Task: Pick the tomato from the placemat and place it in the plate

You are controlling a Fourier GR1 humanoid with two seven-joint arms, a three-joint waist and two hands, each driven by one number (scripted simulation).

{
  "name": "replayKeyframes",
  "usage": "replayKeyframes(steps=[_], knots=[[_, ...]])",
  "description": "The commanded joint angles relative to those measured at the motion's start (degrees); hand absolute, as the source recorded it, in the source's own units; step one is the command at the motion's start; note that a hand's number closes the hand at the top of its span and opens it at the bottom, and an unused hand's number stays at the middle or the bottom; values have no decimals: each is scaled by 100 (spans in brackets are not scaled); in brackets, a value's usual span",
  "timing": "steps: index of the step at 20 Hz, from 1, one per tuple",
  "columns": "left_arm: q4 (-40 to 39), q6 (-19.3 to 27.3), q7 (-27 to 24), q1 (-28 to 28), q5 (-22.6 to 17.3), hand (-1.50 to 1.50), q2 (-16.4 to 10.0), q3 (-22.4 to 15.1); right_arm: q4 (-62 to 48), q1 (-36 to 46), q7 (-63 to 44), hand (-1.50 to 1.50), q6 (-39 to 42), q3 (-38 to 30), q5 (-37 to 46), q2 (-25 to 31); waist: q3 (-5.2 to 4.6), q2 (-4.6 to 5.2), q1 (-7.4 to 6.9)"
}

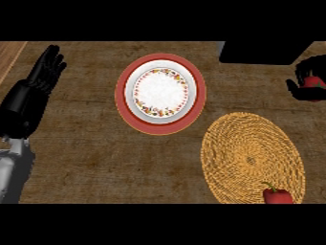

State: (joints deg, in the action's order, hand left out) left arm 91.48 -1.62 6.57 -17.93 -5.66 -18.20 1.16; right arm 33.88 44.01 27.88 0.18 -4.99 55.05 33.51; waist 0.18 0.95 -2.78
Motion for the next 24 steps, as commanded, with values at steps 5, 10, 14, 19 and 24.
replayKeyframes(steps=[5, 10, 14, 19, 24], knots=[[-262, -173, -336, 192, 13, 0, -129, 191, 59, 856, 1180, 150, 979, -527, -1091, -415, -19, -65, 188], [99, -230, -161, 551, -71, 0, -214, 324, 572, 949, 896, 150, 1441, -508, -1460, -1060, -23, -128, 243], [98, 11, 108, 189, 124, 0, 46, 188, 917, 1064, 543, 150, 1804, -364, -1516, -1230, -20, -112, 276], [94, -161, 105, 209, -4, 0, 2, 316, 1204, 1306, -322, 150, 1701, -80, -1430, -2047, -21, -107, 255], [281, -106, 121, 359, 128, 0, 84, 244, 1117, 1562, -915, 150, 1505, 26, -1466, -2796, -20, -87, 183]])
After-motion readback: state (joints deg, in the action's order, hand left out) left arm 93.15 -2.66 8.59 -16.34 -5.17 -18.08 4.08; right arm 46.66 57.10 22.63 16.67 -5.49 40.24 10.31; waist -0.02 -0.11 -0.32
